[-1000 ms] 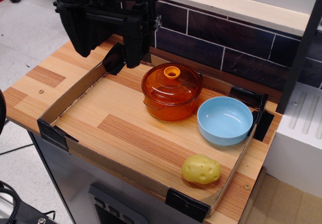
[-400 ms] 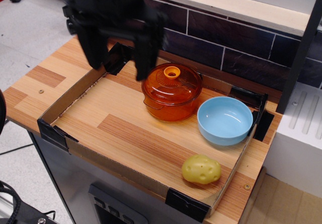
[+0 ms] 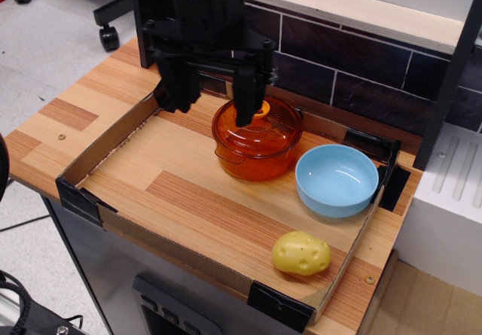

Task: Take lid off pot

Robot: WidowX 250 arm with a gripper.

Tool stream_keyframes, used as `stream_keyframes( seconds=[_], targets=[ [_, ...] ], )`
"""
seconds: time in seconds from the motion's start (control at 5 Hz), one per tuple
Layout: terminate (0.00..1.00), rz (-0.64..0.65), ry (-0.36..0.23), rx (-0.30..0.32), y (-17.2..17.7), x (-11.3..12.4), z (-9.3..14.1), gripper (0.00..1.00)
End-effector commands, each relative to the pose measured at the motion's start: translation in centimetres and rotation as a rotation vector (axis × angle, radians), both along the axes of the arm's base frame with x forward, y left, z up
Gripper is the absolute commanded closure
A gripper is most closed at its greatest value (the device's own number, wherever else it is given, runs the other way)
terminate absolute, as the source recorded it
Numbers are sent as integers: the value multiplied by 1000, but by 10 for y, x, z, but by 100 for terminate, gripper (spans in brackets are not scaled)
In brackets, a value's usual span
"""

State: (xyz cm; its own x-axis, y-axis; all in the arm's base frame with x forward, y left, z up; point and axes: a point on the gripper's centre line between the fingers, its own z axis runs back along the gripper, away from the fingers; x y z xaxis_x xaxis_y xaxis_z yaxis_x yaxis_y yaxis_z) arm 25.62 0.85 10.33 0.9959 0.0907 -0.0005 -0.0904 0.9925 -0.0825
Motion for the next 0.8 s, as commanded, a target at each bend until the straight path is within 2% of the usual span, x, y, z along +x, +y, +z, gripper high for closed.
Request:
stream_keyframes(
  seconds=[0.0, 0.2, 0.6],
  targets=[
    [0, 52, -25, 8, -5, 38, -5, 0],
    [0, 75, -15, 13, -8, 52, -11, 0],
    [0, 82, -7, 22, -13, 57, -22, 0]
  ],
)
